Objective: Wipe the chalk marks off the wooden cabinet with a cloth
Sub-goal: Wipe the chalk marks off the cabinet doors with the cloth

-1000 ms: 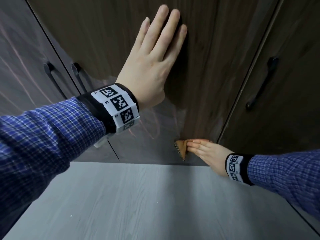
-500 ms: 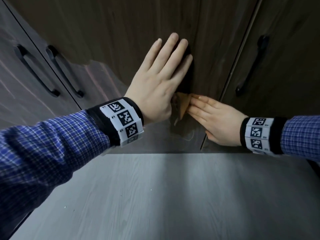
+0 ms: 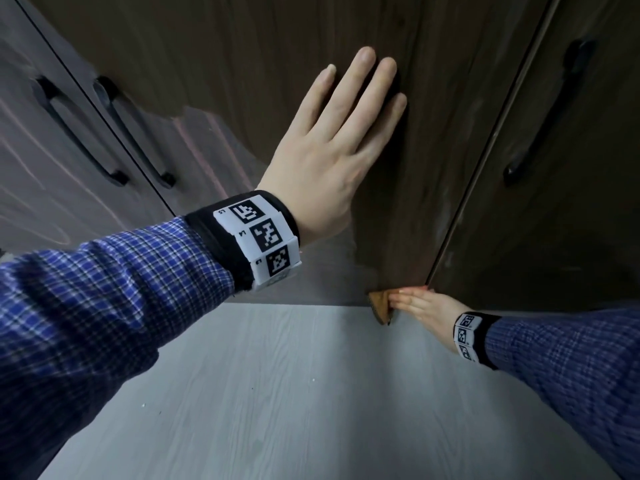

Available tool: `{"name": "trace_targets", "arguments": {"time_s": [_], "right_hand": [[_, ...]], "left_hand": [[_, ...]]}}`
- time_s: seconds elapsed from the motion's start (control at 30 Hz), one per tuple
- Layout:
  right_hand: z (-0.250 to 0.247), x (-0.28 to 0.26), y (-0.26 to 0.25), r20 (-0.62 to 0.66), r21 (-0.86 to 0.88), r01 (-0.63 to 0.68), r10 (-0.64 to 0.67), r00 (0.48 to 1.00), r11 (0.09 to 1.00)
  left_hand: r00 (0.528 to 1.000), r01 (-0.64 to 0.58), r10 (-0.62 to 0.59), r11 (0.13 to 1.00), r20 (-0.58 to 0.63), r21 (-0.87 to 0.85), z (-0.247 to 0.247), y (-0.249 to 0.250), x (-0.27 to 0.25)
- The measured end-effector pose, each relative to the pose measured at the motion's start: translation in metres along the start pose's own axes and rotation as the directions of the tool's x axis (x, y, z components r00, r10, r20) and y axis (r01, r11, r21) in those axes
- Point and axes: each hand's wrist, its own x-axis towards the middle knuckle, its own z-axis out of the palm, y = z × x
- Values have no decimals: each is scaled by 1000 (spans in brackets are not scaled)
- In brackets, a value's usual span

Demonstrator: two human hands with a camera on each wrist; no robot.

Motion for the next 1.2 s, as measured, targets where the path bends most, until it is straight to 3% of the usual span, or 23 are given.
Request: {"name": "trace_targets", "arguments": {"time_s": [0.07, 0.13, 0.2, 0.3, 0.4, 0.47, 0.53, 0.6, 0.7, 0.8, 0.9, 0.97, 1.03, 1.13, 1.2], "right_hand": [[-10, -6, 6, 26, 113, -42, 39, 999, 993], [-25, -23, 25, -109, 231, -54, 81, 991, 972], [-49, -45, 47, -247, 292, -98, 174, 953, 952], [-85, -87, 92, -316, 352, -166, 284, 905, 921], [-109, -131, 129, -420, 392, -259, 422, 803, 883], [-111, -147, 136, -408, 377, -319, 465, 786, 870], [-113, -143, 129, -358, 384, -357, 494, 793, 852], [-113, -122, 115, -297, 384, -342, 465, 834, 858], [-112, -80, 93, -264, 328, -261, 354, 897, 908], [-123, -44, 72, -268, 269, -201, 274, 924, 942], [-135, -28, 58, -171, 294, -185, 243, 955, 937], [-149, -32, 67, -190, 324, -211, 282, 940, 922], [-170, -48, 96, -298, 426, -240, 386, 873, 872], [-210, -84, 155, -498, 481, -337, 568, 655, 810], [-233, -107, 185, -523, 483, -414, 633, 570, 771]], "left_hand": [[1000, -9, 9, 1000, -2, 4, 0, -1, 0], [1000, -14, 14, 1000, 0, 15, 1, -2, 1], [1000, -17, 17, 999, 10, 29, 1, -2, 0], [999, -30, 29, 999, 28, 39, -2, -2, 1], [998, -44, 41, 997, 52, 65, -4, -4, 1], [997, -52, 48, 996, 64, 74, -5, -5, 1], [997, -55, 53, 998, 63, 38, -10, -8, 1], [1000, -20, 21, 997, 12, -75, -20, -15, -2], [986, 117, -128, 987, -102, -111, -33, -39, -12], [957, 282, -283, 959, -66, -18, -45, -69, -18], [963, 267, -265, 963, -43, 46, -46, -82, -21], [975, 222, -219, 972, -45, 77, -41, -83, -23], [977, 211, -208, 973, -35, 92, -37, -84, -24], [981, 197, -196, 977, -18, 88, -38, -84, -23], [984, 178, -176, 982, -35, 59, -42, -87, -24]]}}
